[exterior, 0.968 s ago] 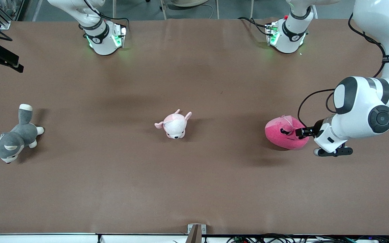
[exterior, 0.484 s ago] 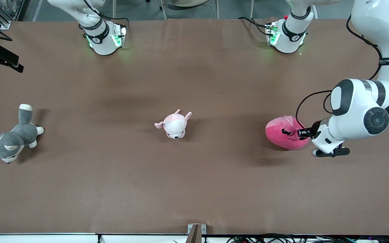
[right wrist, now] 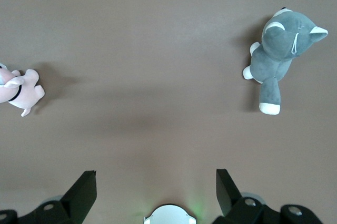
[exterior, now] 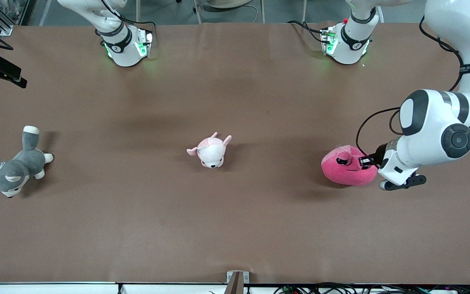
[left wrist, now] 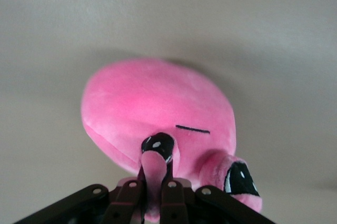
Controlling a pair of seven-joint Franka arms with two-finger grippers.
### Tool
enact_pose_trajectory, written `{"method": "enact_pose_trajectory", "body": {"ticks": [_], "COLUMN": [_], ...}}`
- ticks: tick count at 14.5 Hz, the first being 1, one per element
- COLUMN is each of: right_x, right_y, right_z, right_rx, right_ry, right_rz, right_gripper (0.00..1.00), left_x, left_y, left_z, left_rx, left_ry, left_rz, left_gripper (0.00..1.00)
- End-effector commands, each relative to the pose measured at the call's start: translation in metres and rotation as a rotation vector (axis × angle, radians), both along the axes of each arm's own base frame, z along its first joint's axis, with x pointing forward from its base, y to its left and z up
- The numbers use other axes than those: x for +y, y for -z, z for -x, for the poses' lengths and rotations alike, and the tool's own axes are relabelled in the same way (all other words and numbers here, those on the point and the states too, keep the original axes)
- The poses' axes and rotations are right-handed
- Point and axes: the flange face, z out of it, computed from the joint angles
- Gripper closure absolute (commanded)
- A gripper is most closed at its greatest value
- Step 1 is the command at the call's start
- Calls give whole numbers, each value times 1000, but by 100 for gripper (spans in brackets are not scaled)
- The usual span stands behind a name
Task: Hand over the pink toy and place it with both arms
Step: 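Lift the pink plush with the left gripper while the right gripper approaches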
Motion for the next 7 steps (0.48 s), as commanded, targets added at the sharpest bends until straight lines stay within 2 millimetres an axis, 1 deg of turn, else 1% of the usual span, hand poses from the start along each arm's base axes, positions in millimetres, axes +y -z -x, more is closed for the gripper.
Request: {"method": "enact_pose_trajectory", "body": {"ticks": [1, 2, 3, 4, 5, 6, 7], "right_x": [-17, -21, -25, -34, -41, -39, -37], "right_y": [25, 49, 78, 101, 104, 105, 106], "right_z": [-15, -30, -45, -55, -57, -58, -57], "right_rx": [39, 71, 117, 157, 161, 157, 165], "right_ry": [38, 41, 39, 50, 60, 74, 104], "right_rz": [11, 9, 7, 11, 13, 15, 19], "right_gripper": [0, 0, 0, 0, 0, 0, 0], "left_x": [-33, -45, -59, -81, -98, -120, -147], "left_y": [-67, -85, -105, -126, -137, -143, -160], "left_z": [3, 3, 3, 5, 9, 16, 25], "left_rx": [9, 7, -9, -26, -26, -17, -27], "left_ry": [-45, -72, -94, -116, -150, -173, -177], "left_rz": [21, 48, 86, 135, 158, 168, 190], "left_gripper": [98, 98, 98, 98, 98, 98, 98]}}
